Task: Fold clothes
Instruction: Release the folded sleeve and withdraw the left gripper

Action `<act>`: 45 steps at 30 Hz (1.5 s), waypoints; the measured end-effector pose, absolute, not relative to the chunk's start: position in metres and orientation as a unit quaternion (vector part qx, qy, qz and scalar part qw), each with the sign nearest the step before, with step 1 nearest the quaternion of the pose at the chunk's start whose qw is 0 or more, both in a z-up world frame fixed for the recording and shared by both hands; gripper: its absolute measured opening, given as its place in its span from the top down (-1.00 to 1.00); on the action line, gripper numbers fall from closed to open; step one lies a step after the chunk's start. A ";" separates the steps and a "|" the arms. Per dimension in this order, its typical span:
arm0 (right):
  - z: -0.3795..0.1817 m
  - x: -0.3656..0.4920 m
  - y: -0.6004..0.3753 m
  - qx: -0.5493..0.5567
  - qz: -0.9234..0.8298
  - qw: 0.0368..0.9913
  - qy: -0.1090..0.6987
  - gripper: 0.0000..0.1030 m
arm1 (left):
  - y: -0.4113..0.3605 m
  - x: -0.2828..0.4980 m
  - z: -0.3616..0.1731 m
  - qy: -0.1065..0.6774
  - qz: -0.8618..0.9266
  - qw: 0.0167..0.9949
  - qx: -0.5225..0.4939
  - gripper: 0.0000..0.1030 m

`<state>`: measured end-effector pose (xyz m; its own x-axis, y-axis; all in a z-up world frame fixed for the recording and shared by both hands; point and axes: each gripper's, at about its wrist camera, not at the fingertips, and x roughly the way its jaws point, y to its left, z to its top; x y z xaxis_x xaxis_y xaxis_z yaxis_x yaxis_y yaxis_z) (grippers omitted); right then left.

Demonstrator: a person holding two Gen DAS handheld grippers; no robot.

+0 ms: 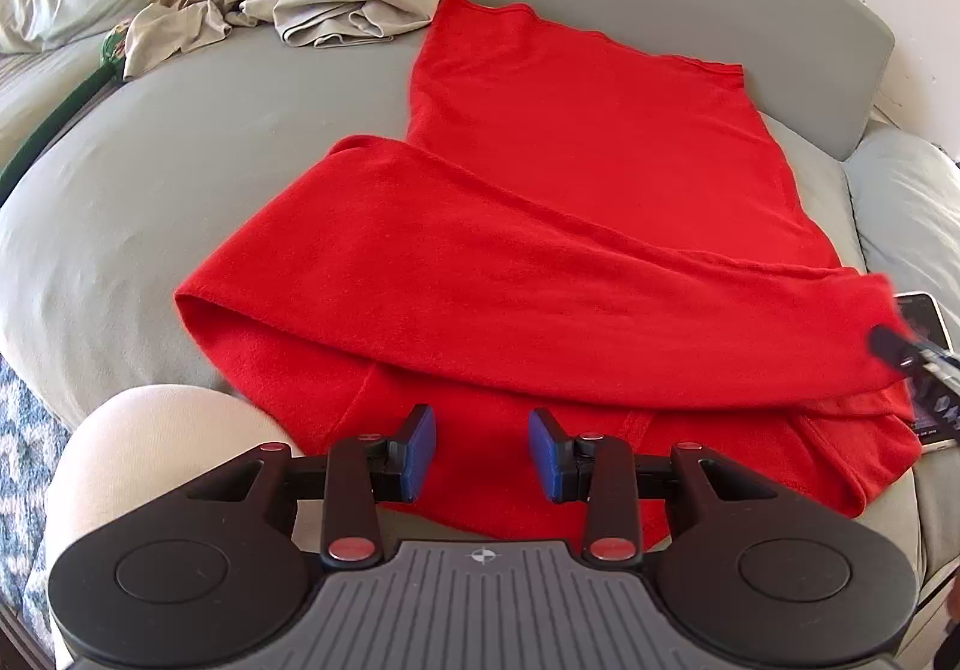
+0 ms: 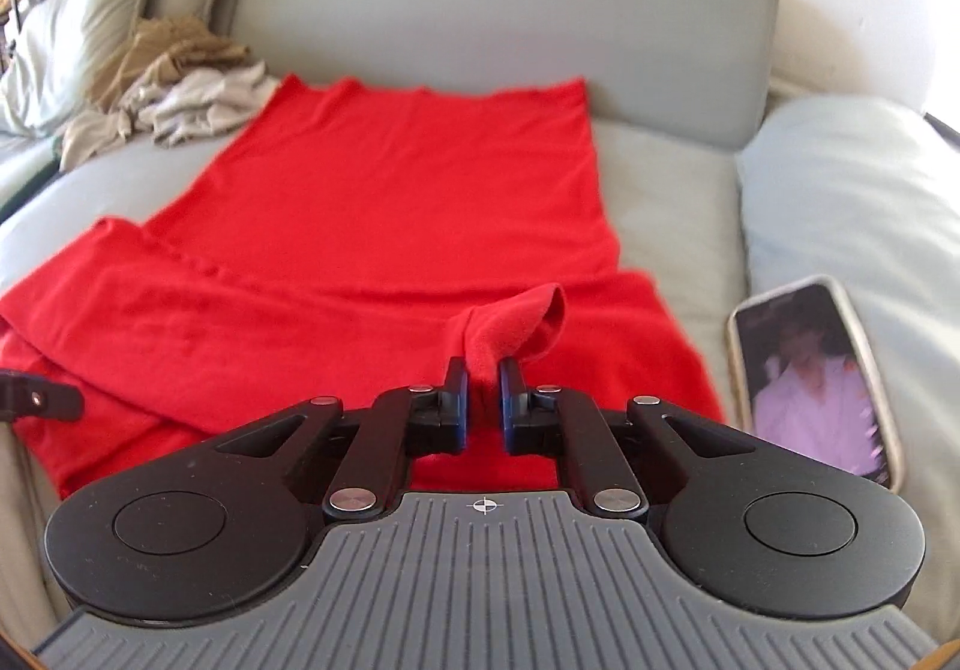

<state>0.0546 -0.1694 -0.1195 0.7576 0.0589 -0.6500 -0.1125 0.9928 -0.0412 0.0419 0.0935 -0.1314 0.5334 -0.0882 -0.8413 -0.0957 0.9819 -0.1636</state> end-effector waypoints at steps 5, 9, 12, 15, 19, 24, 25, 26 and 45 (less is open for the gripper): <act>-0.107 0.062 -0.194 -0.044 -0.007 0.941 0.335 0.81 | 0.106 0.034 -0.114 0.467 -0.009 0.875 -0.126 0.16; -0.134 0.084 -0.205 -0.041 -0.006 0.919 0.391 0.80 | 0.141 0.032 -0.098 0.431 0.039 0.887 -0.164 -0.13; -0.153 0.089 -0.202 -0.057 -0.019 0.907 0.417 0.80 | 0.168 0.039 -0.097 0.422 0.089 0.884 -0.178 -0.15; -0.154 0.089 -0.202 -0.046 -0.030 0.905 0.422 0.80 | 0.190 0.062 -0.111 0.440 0.087 0.874 -0.188 -0.14; -0.156 0.092 -0.209 -0.019 -0.025 0.900 0.434 0.78 | 0.209 0.109 -0.130 0.461 0.020 0.857 -0.229 -0.11; -0.157 0.096 -0.223 0.031 -0.020 0.894 0.446 0.75 | 0.208 0.170 -0.143 0.502 -0.027 0.828 -0.249 -0.09; -0.157 0.096 -0.223 0.035 -0.021 0.893 0.447 0.75 | 0.204 0.178 -0.144 0.508 -0.033 0.826 -0.243 -0.06; -0.157 0.097 -0.224 0.036 -0.021 0.893 0.448 0.75 | 0.201 0.184 -0.145 0.511 -0.039 0.825 -0.237 0.34; -0.149 0.077 -0.242 0.091 -0.031 0.893 0.439 0.29 | 0.182 0.130 -0.135 0.500 -0.016 0.863 -0.078 0.85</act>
<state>0.0768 -0.2416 -0.1486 0.6131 0.0252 -0.7896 0.1351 0.9814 0.1362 0.1300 0.1822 -0.1350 0.5002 -0.1057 -0.8594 -0.0496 0.9874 -0.1504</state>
